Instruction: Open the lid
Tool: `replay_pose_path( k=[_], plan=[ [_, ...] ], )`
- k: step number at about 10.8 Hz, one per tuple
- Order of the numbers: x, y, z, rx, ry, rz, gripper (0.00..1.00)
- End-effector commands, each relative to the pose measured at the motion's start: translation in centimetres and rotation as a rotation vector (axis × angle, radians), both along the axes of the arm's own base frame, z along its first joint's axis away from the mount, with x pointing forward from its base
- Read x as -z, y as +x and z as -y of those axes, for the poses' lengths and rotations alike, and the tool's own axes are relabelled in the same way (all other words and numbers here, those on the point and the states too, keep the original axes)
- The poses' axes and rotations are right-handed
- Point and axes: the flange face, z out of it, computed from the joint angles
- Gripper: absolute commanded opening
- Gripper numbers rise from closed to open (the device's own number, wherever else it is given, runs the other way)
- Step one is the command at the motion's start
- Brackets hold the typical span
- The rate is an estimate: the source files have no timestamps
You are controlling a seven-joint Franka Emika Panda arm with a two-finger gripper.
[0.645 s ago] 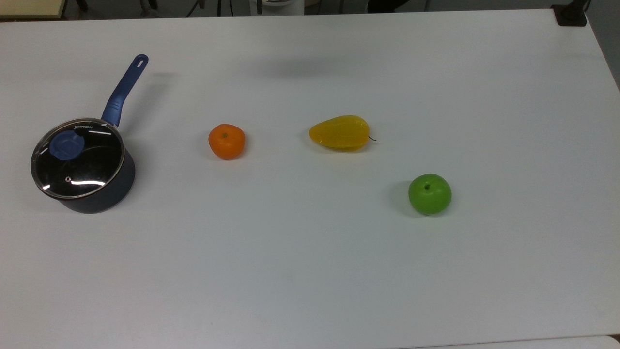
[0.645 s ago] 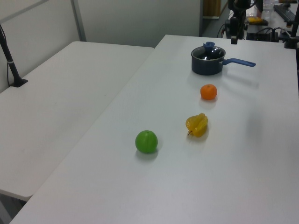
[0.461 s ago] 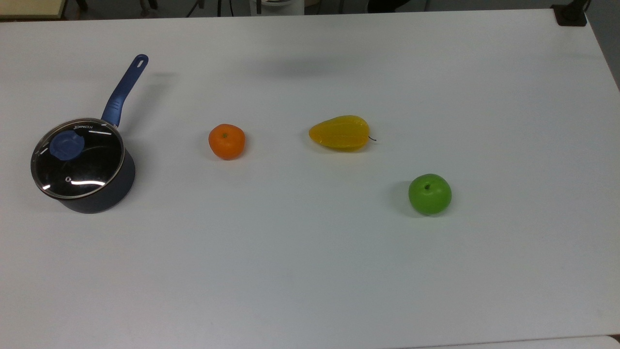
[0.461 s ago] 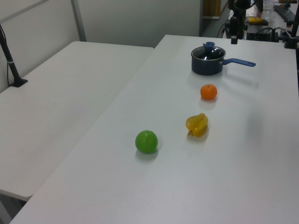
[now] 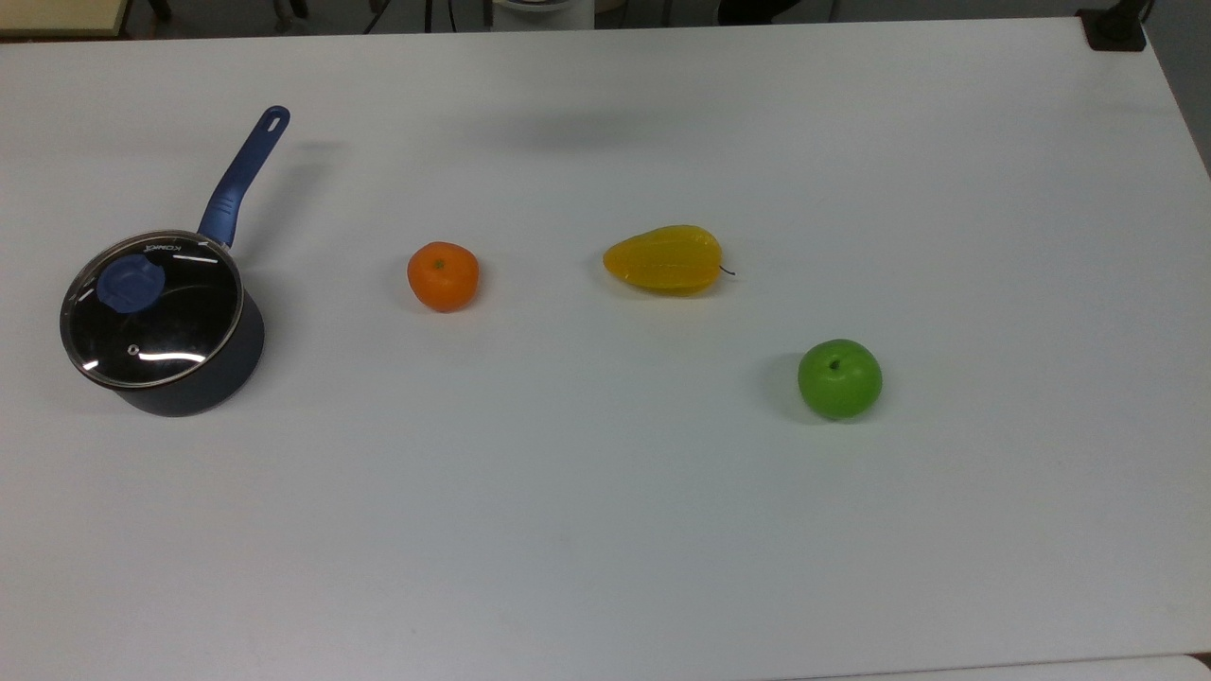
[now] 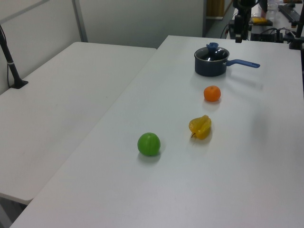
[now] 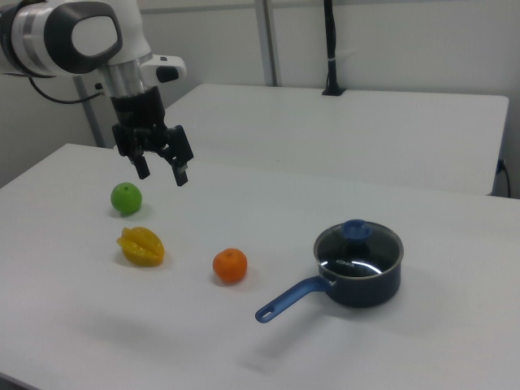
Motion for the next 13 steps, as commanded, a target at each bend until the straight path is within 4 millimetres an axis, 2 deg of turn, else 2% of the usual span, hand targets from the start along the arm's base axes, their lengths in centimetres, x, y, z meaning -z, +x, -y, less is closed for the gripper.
replay_pose_path(
  k=[1,2,3,6,10,13],
  plan=[
    [-0.9,0.4,3.5,0.029,0.008,0.009,1.00],
    [-1.0,1.1,6.2,0.027,0.008,0.030,1.00],
    [-0.9,1.6,8.1,0.046,0.011,0.064,1.00],
    [0.8,3.4,13.9,0.132,-0.007,0.162,1.00],
    [5.5,5.9,21.7,0.244,-0.039,0.267,1.00],
    [9.5,7.5,25.4,0.283,-0.056,0.333,1.00]
  ],
)
